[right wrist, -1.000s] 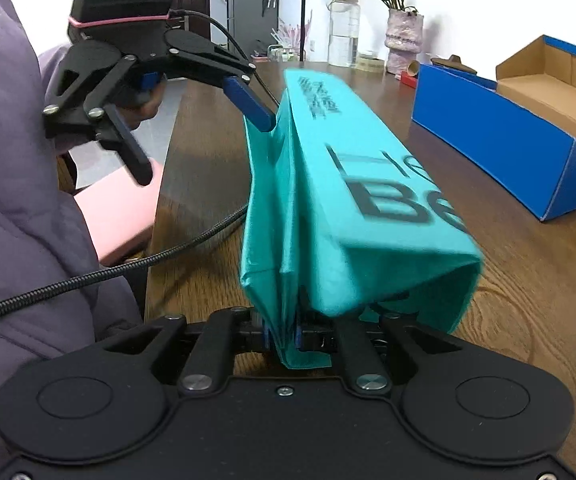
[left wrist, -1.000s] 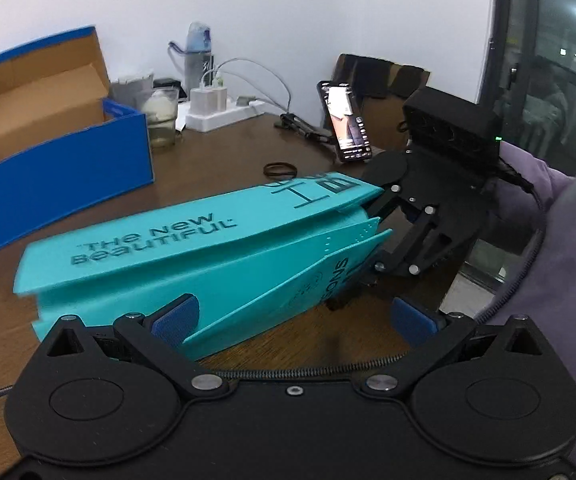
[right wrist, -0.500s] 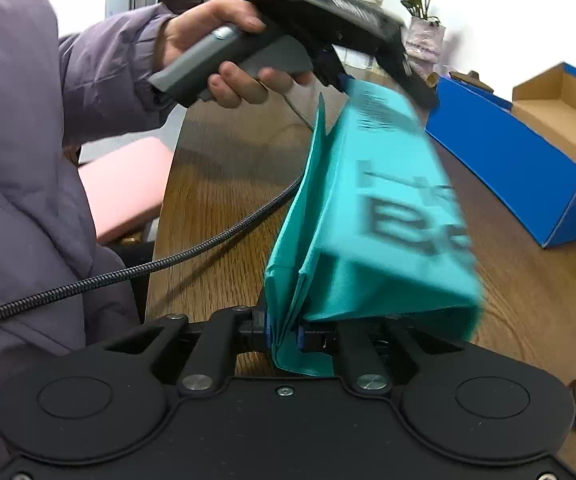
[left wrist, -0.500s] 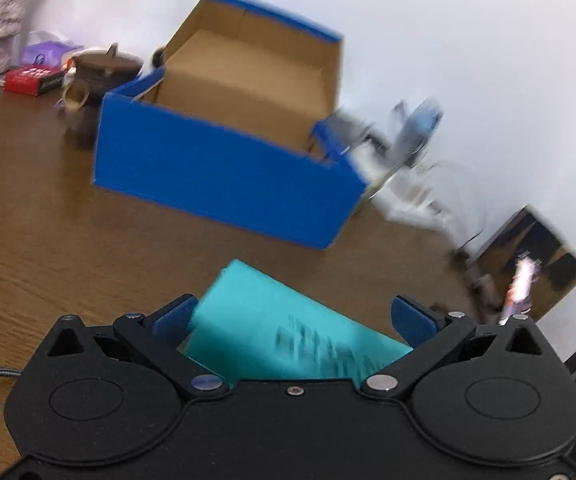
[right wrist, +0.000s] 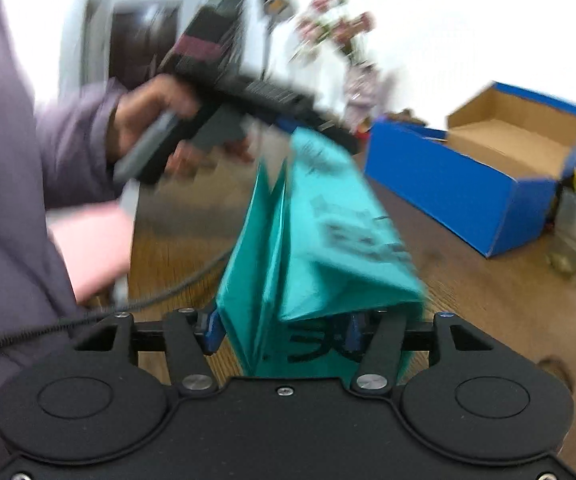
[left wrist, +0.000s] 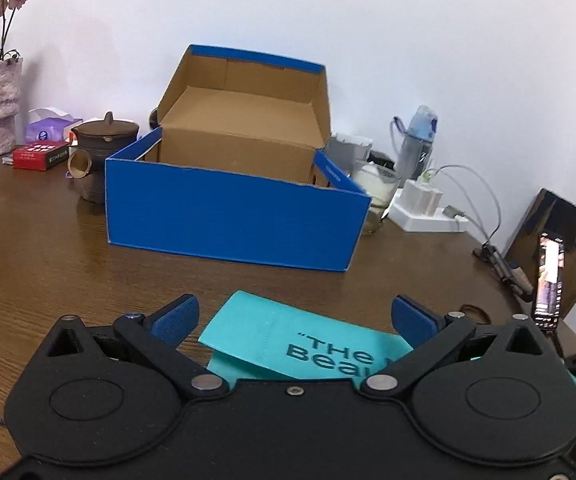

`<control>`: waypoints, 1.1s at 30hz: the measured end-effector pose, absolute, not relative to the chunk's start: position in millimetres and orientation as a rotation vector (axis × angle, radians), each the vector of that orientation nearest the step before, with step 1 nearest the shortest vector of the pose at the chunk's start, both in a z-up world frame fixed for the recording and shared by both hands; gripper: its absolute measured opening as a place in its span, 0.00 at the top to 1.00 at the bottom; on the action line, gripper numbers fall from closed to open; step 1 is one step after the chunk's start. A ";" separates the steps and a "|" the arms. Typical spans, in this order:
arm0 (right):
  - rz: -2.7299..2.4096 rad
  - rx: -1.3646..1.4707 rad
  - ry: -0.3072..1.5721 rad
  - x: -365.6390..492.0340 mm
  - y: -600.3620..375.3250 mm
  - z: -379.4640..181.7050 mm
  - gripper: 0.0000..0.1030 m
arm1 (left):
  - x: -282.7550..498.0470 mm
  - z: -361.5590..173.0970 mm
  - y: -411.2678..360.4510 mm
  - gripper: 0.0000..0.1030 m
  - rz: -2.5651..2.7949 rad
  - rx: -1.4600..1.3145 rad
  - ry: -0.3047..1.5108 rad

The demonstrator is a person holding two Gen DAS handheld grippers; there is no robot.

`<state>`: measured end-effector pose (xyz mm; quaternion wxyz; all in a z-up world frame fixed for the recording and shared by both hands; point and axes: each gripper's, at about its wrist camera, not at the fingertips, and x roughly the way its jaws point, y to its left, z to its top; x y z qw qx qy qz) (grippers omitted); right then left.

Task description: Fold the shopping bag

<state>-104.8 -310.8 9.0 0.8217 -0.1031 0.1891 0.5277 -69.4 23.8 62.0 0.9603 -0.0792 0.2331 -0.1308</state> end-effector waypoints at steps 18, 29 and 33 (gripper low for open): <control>0.976 0.752 0.554 -25.3 -349.9 -23.1 0.87 | -99.2 77.5 -13.4 0.00 -0.490 0.060 0.453; 0.885 1.048 0.636 -1.8 -349.7 -61.5 0.94 | -76.8 22.3 -53.0 0.00 -0.456 0.312 0.667; 0.861 1.122 0.559 4.9 -353.6 -57.4 0.94 | -60.9 12.3 -48.0 0.00 -0.457 0.269 0.759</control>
